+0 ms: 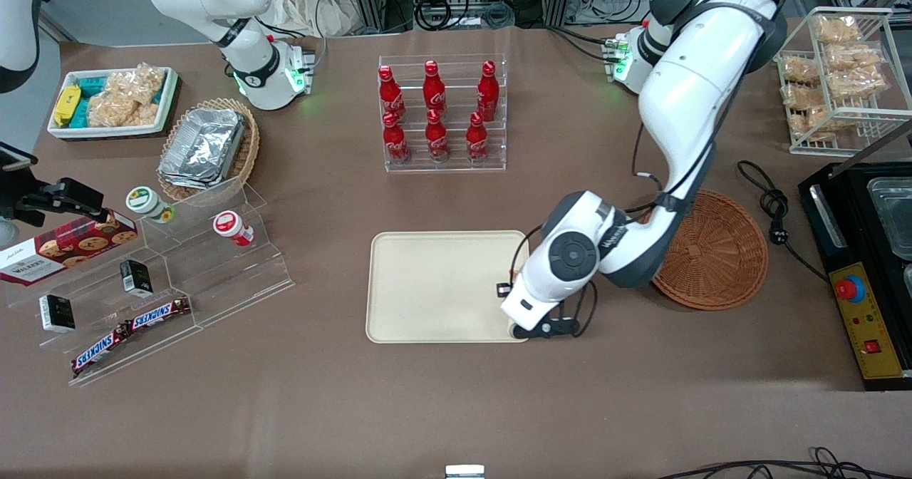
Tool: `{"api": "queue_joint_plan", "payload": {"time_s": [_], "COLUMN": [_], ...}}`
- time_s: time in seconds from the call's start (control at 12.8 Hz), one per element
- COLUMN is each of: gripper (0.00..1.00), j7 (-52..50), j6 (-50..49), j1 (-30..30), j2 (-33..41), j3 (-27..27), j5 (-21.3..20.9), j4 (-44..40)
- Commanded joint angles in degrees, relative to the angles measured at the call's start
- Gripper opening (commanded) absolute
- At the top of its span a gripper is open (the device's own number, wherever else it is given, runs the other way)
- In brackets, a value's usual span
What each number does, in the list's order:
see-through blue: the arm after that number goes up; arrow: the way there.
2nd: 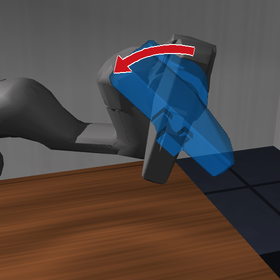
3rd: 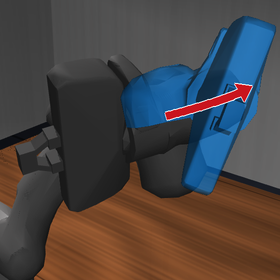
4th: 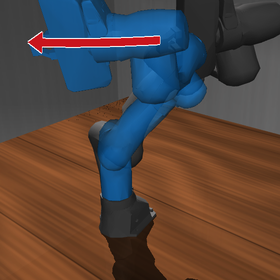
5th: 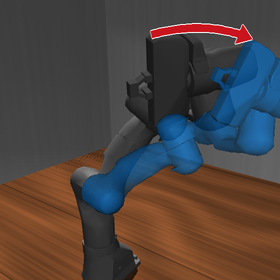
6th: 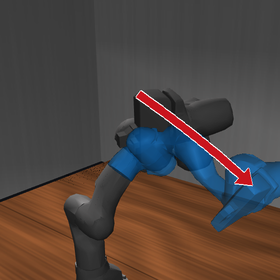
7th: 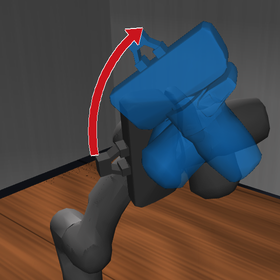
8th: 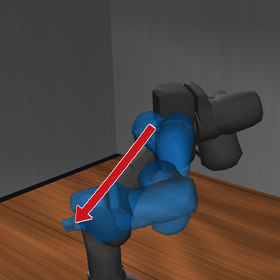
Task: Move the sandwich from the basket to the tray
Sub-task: 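Carry the sandwich over the cream tray with the left gripper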
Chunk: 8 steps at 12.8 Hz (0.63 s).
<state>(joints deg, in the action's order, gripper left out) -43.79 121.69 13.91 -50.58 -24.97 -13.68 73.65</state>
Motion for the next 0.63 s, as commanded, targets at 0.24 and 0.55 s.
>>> {"api": "queue_joint_plan", "payload": {"time_s": [0.24,0.55], "gripper": [0.52,1.00], "j7": [-5.96,-6.14], "j6": [-0.93,-1.72], "j1": [3.14,2.79], "j2": [-0.93,0.38], "j3": [0.19,0.19], "j5": [-1.53,-5.13], "j4": [-0.36,0.70]}}
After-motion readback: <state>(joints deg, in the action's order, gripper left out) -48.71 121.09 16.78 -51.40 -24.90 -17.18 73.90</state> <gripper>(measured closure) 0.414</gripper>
